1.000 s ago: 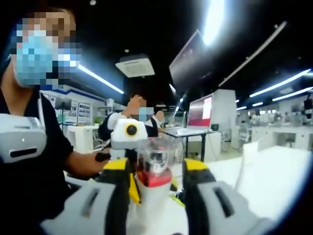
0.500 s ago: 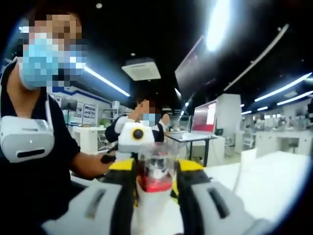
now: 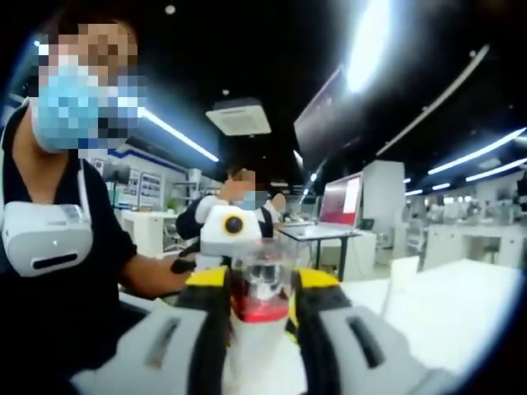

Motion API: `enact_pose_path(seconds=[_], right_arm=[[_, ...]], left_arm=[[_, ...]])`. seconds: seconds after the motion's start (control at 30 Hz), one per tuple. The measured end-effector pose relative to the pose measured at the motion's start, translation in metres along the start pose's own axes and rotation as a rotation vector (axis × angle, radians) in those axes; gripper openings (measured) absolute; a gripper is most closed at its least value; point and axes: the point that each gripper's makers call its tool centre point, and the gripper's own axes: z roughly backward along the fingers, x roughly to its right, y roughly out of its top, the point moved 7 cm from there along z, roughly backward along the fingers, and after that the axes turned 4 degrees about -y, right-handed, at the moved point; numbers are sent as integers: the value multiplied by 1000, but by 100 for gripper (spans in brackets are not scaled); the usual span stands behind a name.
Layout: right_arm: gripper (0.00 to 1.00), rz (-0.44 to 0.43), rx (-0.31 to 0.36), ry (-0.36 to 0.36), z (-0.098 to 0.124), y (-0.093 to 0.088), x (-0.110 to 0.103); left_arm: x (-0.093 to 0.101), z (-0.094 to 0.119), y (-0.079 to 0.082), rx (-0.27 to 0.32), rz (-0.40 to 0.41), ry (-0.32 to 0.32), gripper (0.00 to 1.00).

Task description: Arrange the skincare products in the storage area until every visible bottle or jar stands upright without overlapping.

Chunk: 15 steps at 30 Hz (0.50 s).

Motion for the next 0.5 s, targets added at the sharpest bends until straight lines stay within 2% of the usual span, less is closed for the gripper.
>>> enact_pose_path(seconds=[0.5], right_arm=[[28, 13, -2, -68, 28, 5, 16]], left_arm=[[-10, -33, 8, 3, -3, -48, 29]])
